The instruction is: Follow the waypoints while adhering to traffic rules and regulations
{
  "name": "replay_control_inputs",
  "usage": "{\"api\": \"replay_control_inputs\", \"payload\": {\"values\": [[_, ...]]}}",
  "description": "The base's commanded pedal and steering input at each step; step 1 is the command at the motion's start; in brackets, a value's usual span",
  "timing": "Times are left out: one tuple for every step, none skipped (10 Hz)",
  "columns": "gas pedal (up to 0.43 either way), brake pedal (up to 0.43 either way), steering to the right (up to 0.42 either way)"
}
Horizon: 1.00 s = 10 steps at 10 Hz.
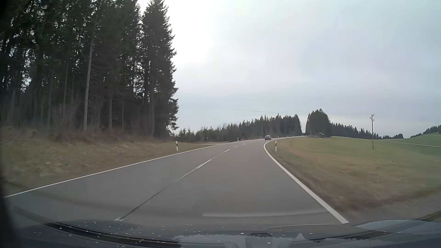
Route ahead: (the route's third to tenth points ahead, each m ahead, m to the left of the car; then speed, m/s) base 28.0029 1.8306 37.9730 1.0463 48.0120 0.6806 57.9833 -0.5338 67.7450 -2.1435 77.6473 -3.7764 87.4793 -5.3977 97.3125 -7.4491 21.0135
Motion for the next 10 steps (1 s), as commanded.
{"api": "replay_control_inputs", "payload": {"values": [[0.28,0.0,0.014],[0.287,0.0,0.014],[0.287,0.0,0.014],[0.287,0.0,0.014],[0.287,0.0,0.014],[0.287,0.0,0.014],[0.287,0.0,0.013],[0.287,0.0,0.014],[0.287,0.0,0.014],[0.287,0.0,0.013]]}}
